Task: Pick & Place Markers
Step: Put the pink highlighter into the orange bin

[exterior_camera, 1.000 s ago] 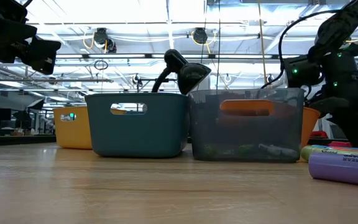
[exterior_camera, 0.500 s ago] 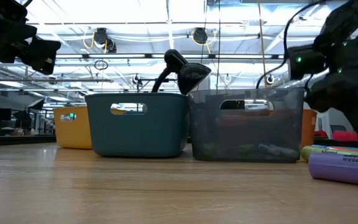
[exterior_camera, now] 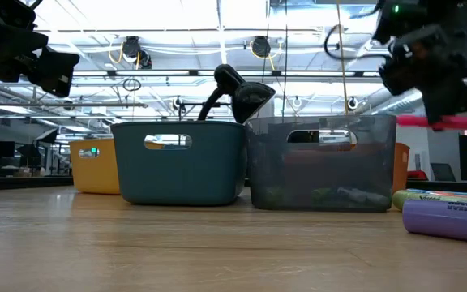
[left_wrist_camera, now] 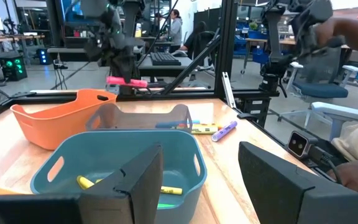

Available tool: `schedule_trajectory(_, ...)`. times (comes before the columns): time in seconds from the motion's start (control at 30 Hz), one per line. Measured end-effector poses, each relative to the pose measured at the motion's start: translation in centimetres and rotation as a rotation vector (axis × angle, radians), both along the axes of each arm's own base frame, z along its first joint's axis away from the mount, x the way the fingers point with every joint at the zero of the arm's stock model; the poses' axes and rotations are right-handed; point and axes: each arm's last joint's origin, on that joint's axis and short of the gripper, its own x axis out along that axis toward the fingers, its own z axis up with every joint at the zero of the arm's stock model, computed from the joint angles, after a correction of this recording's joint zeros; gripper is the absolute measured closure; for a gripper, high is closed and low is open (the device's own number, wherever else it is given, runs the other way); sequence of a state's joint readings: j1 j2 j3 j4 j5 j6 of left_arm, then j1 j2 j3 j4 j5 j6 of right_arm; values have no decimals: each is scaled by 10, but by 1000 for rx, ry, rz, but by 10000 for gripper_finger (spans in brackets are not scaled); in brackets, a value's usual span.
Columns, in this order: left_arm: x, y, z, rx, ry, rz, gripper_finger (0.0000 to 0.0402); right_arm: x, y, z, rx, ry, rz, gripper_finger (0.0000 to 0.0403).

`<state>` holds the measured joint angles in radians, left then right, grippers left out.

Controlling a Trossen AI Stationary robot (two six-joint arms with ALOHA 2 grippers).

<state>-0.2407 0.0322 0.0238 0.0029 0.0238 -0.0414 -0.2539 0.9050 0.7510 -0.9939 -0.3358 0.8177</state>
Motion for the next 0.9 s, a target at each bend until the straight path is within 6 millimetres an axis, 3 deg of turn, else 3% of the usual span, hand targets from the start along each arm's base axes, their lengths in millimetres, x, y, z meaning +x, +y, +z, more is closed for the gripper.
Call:
schedule_trajectory(0.2,0,0,0,0,0,0,188,21,8,23,-126,-286,83,363)
schedule_trajectory(0.33,0,0,0,0,0,0,188,41,9,38,-322,-513,106,363)
schedule_trajectory(0.5,0,0,0,0,0,0,188,60,5,48,-467,-588,113,363)
schedule_trajectory(0.63,0,0,0,0,0,0,188,78,1,74,-566,-526,154,363)
schedule_trajectory(0.73,0,0,0,0,0,0,188,89,-4,89,-648,-351,138,363)
schedule_trajectory(0.9,0,0,0,0,0,0,188,101,-19,84,-693,18,112,363)
